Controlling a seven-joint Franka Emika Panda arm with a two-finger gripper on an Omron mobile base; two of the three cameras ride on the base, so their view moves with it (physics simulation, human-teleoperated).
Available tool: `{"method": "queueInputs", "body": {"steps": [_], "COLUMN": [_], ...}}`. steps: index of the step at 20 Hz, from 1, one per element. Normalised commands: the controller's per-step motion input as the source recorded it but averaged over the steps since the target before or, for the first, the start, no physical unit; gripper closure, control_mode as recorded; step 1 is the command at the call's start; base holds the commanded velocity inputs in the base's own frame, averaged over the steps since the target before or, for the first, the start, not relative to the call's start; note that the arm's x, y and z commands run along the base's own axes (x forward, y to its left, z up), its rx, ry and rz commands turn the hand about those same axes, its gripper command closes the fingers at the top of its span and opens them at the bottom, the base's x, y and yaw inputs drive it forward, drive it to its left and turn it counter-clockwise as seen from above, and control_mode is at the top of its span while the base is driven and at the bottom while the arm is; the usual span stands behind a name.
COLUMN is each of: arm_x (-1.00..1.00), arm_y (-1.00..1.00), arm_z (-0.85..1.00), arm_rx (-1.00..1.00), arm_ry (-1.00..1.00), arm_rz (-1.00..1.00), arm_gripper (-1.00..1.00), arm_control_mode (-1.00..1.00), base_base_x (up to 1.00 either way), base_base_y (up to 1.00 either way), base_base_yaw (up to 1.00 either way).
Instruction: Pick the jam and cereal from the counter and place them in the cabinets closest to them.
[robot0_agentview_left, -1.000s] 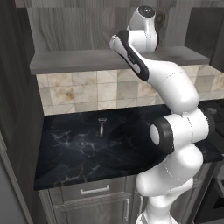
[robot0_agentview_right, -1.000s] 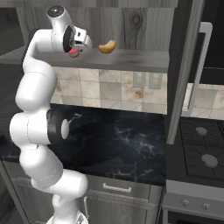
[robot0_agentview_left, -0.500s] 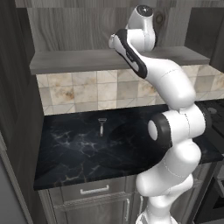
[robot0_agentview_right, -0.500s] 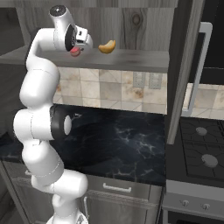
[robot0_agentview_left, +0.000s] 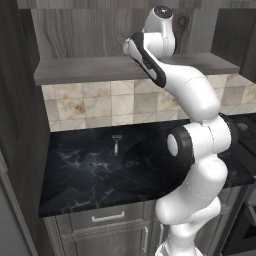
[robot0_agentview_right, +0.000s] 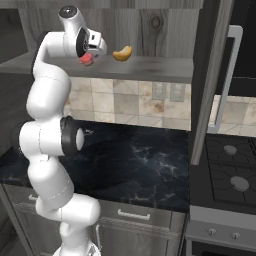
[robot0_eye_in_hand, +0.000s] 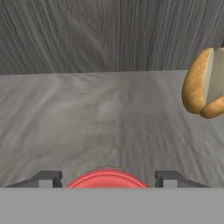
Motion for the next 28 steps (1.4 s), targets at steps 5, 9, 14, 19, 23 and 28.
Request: {"method": "queueInputs", "body": {"steps": [5,9,14,19,23,28], "arm_x": [0.11,-0.01,-0.33,-0.68,-0.81,-0.97], "arm_y": [0.00,0.00,0.00,0.00,-0.04,-0.21], "arm_z": [0.00,0.00,0.00,-0.06,-0.25,-0.35], "arm_rx": [0.00,0.00,0.00,0.00,0.00,0.00], "arm_ry": [0.00,0.00,0.02,0.00,0.00,-0.01], "arm_rz": [0.00,0.00,0.00,0.00,0.01,0.03], "arm_gripper": [-1.00,-1.00,-1.00,-1.00,-1.00,-1.00], "arm_control_mode": [-1.00,-1.00,-1.00,-1.00,-1.00,-1.00], "base_base_x": [0.00,0.00,0.00,0.00,0.00,0.00], "base_base_y": [0.00,0.00,0.00,0.00,0.00,0.00], "base_base_yaw": [0.00,0.00,0.00,0.00,0.00,0.00]}}
